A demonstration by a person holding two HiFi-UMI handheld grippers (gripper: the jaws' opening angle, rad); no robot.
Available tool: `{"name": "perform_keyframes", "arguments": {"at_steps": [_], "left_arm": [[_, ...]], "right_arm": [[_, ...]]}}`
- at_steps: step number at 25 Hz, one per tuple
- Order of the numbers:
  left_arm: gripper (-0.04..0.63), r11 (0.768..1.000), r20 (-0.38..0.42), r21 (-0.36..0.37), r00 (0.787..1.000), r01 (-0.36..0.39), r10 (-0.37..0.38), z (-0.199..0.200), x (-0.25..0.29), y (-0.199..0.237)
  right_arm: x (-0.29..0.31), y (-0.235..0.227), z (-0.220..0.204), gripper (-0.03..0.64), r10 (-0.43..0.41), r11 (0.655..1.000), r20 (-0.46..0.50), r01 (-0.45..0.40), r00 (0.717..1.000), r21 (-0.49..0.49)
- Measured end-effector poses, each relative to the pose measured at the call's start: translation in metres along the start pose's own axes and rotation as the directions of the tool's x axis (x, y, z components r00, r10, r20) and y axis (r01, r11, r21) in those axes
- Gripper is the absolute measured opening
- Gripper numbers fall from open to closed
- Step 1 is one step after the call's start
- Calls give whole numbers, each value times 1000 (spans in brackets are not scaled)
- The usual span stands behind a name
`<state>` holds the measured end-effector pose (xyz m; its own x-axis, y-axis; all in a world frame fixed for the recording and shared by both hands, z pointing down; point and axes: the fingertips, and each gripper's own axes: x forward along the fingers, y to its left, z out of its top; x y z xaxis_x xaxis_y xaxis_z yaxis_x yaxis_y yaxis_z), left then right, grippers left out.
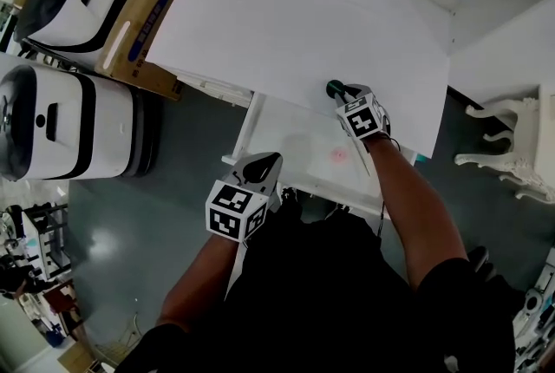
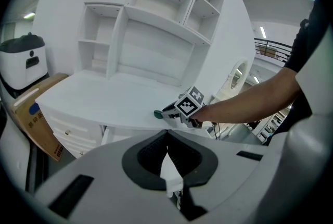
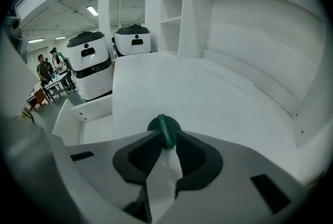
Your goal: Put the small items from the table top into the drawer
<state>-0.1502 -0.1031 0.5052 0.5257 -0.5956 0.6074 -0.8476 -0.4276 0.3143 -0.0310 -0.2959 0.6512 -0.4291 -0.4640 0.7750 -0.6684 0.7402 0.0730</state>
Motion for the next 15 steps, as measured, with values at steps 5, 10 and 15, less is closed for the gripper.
{"name": "perform_keyframes", "arguments": {"at_steps": [5,10,15], "left_arm": [[3,1000,0,-3,1000,9,-9,1,4,-2],[3,1000,3,-4,1000,17,-17,3,5,-4],[3,1000,4,-3,1000,18,-18,2,3,-3]], "right_arm": [[2,-2,-5,78,-2,1000,-32,3,999,24],[1,0,-5,66,5,1000,-39,-4,999,26],[0,4,-4,37,-3,1000,-34,3,999,6]]}}
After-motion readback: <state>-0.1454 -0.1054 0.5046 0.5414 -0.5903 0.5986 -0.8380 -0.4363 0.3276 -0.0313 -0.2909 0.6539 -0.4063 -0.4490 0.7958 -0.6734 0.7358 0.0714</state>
